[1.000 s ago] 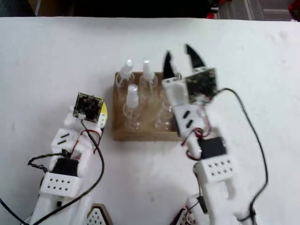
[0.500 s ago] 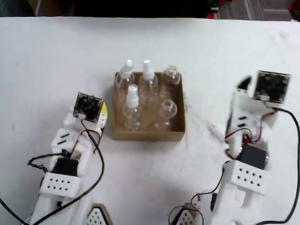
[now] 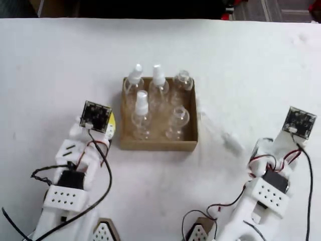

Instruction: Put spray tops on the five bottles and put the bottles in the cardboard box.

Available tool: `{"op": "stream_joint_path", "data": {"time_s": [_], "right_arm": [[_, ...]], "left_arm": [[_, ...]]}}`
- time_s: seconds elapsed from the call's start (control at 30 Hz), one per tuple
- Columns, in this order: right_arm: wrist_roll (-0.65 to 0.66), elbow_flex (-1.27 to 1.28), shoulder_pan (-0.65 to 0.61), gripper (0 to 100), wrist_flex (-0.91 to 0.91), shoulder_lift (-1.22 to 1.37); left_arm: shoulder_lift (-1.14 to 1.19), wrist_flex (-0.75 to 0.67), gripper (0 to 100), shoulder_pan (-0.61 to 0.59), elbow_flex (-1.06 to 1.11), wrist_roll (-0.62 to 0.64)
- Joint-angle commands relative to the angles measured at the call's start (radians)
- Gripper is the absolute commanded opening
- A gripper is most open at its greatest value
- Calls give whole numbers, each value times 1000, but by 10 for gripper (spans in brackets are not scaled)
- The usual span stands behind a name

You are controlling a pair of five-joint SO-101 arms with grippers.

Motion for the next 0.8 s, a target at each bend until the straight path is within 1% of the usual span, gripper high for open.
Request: {"op": "stream_joint_path", "data": {"time_s": [0.0, 0.07, 0.2, 0.33, 0.6, 0.7, 0.77], "right_arm": [[-9, 63, -67, 138, -18, 2], [-9, 72, -68, 138, -39, -8], [-9, 78, -51, 138, -12, -41], [-9, 110, -56, 138, -19, -88], [2, 187, -150, 141, -4, -225], [12, 178, -180, 141, 41, -257], [54, 138, -234, 141, 110, -263]], "left_arm": [[4, -26, 68, -8, -9, -9], [2, -26, 68, -31, -11, -3], [2, -63, 68, -64, -6, 0], [2, -71, 68, -64, -3, 0], [2, -71, 68, -61, -2, 0], [2, -74, 68, -61, -2, 0], [2, -74, 68, -61, -2, 0]]}}
